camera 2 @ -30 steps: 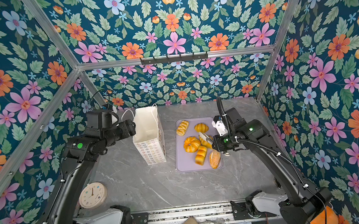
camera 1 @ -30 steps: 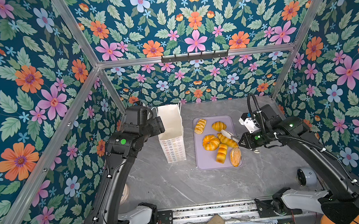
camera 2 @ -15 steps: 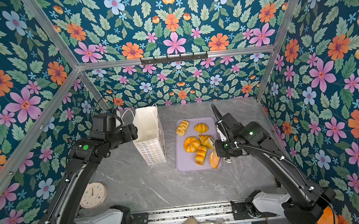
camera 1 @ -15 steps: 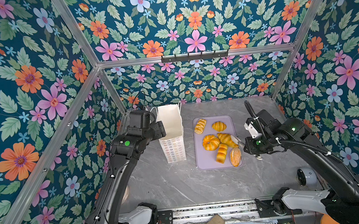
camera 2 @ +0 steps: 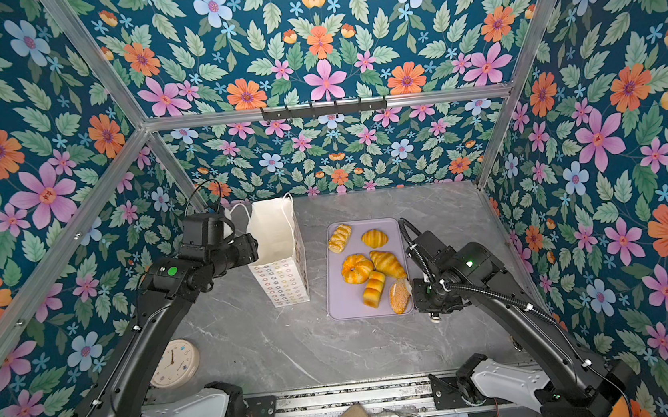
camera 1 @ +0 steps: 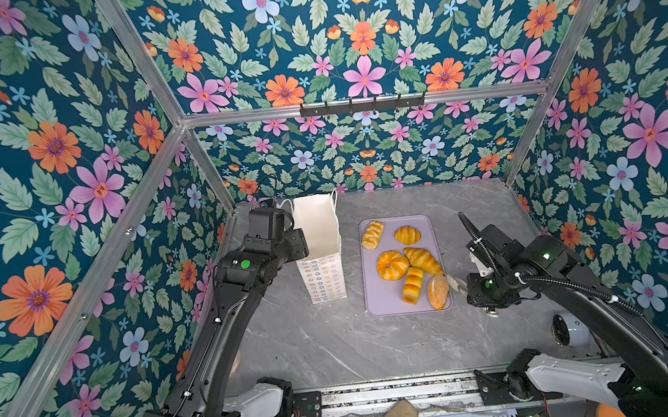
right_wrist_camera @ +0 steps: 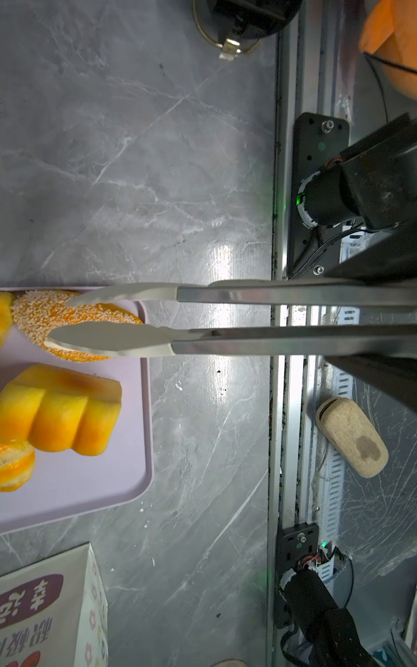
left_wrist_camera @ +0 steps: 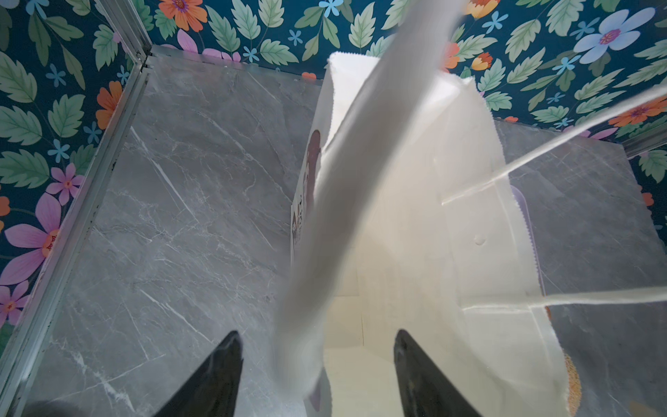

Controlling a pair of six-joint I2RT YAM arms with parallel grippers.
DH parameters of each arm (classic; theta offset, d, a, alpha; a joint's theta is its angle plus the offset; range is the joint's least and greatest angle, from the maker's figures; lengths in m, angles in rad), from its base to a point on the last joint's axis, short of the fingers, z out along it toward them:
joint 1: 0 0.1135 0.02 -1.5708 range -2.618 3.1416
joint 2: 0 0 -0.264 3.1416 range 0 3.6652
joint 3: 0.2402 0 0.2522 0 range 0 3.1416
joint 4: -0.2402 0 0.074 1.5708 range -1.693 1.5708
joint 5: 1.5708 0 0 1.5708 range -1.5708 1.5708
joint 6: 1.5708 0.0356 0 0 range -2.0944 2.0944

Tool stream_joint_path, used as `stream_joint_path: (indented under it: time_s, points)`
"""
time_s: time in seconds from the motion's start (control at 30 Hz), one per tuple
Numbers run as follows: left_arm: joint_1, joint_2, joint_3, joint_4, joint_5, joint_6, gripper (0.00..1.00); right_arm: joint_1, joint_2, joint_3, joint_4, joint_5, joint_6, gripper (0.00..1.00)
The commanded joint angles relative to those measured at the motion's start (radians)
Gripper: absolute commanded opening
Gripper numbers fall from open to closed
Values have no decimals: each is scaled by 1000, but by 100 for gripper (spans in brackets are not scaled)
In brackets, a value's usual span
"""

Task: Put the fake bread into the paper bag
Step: 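Lower the tongs in the right gripper beside the sesame-coated roll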

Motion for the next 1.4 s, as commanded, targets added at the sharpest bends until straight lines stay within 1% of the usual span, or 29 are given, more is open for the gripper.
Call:
stream_joint_path:
  time_s: [0.0,0.1,0.27,0.53,0.8,1.2,1.37]
  points:
    - [0,1,-22,32,-4,-23,60,1,-3,-25,32,2,26,31]
    - [-1,3,-41,39,6,-30,53,6,8,-44,55,-12,22,32]
    - [0,-1,-50,52,24,-31,50,22,18,-50,64,-1,44,35]
    - [-1,-12,-60,76,35,-23,50,74,38,-41,61,52,95,42]
    - [-1,-15,-78,96,47,-14,49,87,85,-53,95,62,109,46]
    - [-1,-12,-79,103,41,-6,49,98,124,-71,157,45,117,47]
    - [-1,-7,-81,104,44,-4,49,100,152,-72,142,66,138,47]
